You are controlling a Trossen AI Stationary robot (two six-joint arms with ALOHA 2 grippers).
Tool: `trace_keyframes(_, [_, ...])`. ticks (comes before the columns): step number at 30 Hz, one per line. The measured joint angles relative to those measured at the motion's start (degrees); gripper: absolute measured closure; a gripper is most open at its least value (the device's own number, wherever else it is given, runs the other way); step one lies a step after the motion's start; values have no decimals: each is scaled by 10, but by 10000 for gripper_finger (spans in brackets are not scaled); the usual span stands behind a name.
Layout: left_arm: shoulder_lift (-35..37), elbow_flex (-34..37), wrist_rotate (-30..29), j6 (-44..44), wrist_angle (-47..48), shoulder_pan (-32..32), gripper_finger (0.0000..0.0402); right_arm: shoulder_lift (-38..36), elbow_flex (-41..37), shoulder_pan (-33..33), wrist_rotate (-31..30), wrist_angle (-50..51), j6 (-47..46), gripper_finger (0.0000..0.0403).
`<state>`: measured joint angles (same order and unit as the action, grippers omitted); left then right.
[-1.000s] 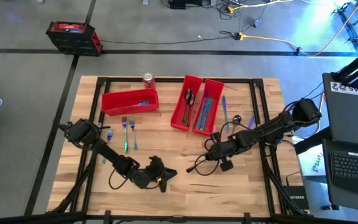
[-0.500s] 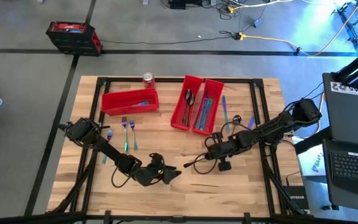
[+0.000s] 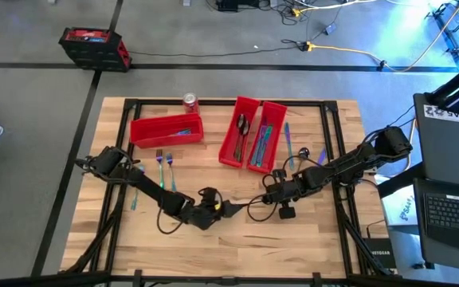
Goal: Sort silverware
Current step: Put the black spoon into the middle red bin
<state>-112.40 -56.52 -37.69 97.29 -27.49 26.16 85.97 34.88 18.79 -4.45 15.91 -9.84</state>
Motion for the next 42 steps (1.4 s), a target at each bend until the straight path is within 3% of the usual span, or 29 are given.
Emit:
trace_keyframes(15, [0, -3, 41, -5, -13, -24, 86, 0, -1, 0, -10, -12, -3, 403])
trace_keyframes(28, [0, -3, 40, 3, -13, -24, 86, 0, -1, 0, -15, -16, -4, 403])
trace_keyframes(42, [-37, -23, 43, 21, -15, -23, 86, 1, -1, 0, -24, -16, -68, 403])
